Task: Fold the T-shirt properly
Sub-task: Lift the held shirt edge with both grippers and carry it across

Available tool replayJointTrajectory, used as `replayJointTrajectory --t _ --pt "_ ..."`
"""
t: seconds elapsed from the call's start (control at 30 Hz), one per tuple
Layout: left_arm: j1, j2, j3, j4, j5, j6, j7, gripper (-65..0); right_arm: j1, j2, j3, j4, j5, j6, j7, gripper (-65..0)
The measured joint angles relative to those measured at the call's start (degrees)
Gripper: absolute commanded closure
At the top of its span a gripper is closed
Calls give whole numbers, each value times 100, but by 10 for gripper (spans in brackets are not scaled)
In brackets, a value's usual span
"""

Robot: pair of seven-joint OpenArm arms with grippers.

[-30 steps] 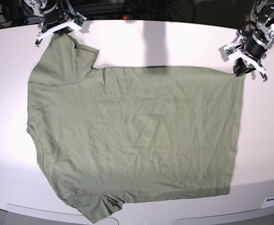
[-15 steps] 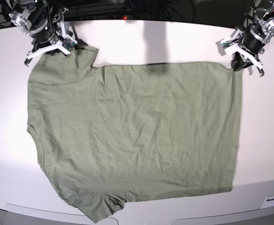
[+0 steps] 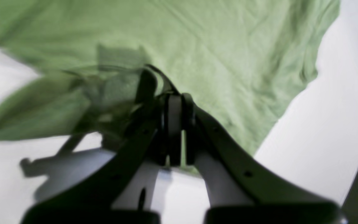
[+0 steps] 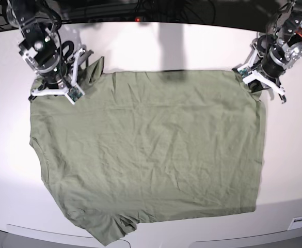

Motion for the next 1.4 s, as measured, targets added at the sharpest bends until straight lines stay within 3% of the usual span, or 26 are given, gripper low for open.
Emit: replayJointTrajectory --t 0.07,0.2,0.33,0.53,0.77,1.13,1.27,1.4 --pt "-96 11 4 2 -11 -9 -7 0 271 -92 4 -315 -44 -26 7 0" --pt "-378 11 4 -7 -326 -2 564 0 756 -271 -2 -625 26 0 35 0" --pt "-807 11 4 -9 -754 39 745 0 1255 -264 0 -876 234 -9 39 0" --pt "-1226 11 4 -11 -929 46 1080 0 2013 -269 -2 -1384 308 7 28 0" --pt "-1646 15 7 -9 -994 46 1115 0 2848 -264 -2 -1711 485 232 0 0" --pt "-1954 33 7 -72 -1421 79 1228 0 3539 -267 -2 -2186 833 251 50 0" --pt "-1976 319 4 -597 -1401 494 992 0 3536 -282 -4 -2345 850 385 166 0" --pt "-2135 702 9 -1412 -1401 476 813 0 3539 -407 -2 -2371 837 393 236 0"
